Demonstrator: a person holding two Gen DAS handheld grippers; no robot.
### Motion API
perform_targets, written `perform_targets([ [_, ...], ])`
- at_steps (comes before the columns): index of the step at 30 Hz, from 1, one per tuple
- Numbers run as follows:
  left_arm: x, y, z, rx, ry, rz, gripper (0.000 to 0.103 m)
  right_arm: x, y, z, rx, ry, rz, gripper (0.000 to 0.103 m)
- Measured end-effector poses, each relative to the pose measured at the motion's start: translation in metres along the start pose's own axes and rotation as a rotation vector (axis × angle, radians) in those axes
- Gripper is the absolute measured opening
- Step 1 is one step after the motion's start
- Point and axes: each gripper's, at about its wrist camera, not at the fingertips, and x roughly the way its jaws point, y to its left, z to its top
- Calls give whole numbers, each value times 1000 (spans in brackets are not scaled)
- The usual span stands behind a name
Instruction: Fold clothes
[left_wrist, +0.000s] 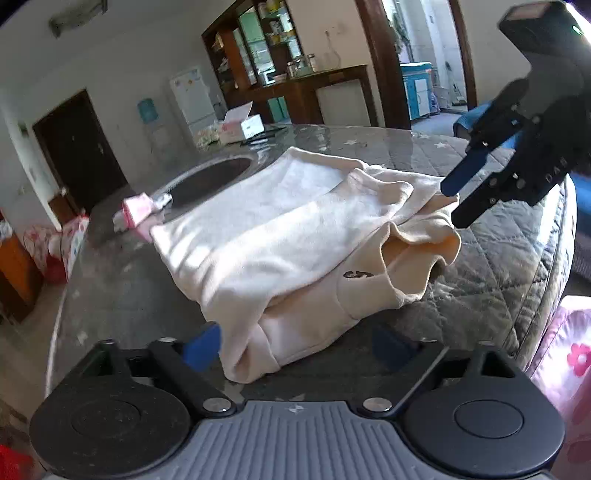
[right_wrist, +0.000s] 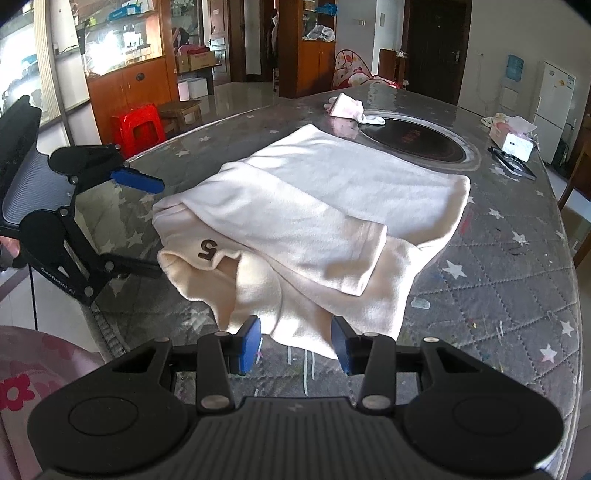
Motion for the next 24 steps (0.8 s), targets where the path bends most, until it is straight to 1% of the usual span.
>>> perform_targets([
  [3, -2, -2, 1, 35, -13, -2, 70, -1, 1, 0, -16, 6, -6, 42],
  [4, -3, -3, 1, 52, -21, -3, 61, -1, 2, -1, -24, 10, -8, 42],
  [5, -2, -5, 1, 72, -19, -19, 52, -2, 2, -1, -35, 12, -11, 42],
  [7, 0, -9, 0, 104, -24, -43, 42, -2, 3, -2, -50, 14, -15, 42],
  [12, 3, -17, 2, 171, -50, -67, 27, -4, 5, -3, -81, 20, -27, 43],
  [13, 3, -18, 2, 184, -55, -73, 22, -4, 6, -4, -88, 21, -30, 43],
  [15, 4, -21, 2, 210, -65, -85, 20, -4, 8, -5, -108, 21, -35, 45],
  [16, 5, -22, 2, 222, -71, -91, 19, -4, 9, -6, -125, 21, -41, 48],
  [17, 5, -21, 3, 213, -73, -96, 14, -3, 11, -7, -142, 20, -48, 48],
  [18, 5, -19, 4, 203, -76, -101, 12, -3, 14, -8, -161, 17, -54, 48],
  [20, 5, -15, 5, 183, -81, -110, 11, -2, 20, -10, -213, 11, -71, 52],
  [21, 6, -11, 7, 158, -82, -122, 10, -1, 24, -11, -243, 6, -81, 54],
  [24, 6, -1, 13, 96, -91, -143, 9, 3, 34, -14, -324, -12, -97, 54],
])
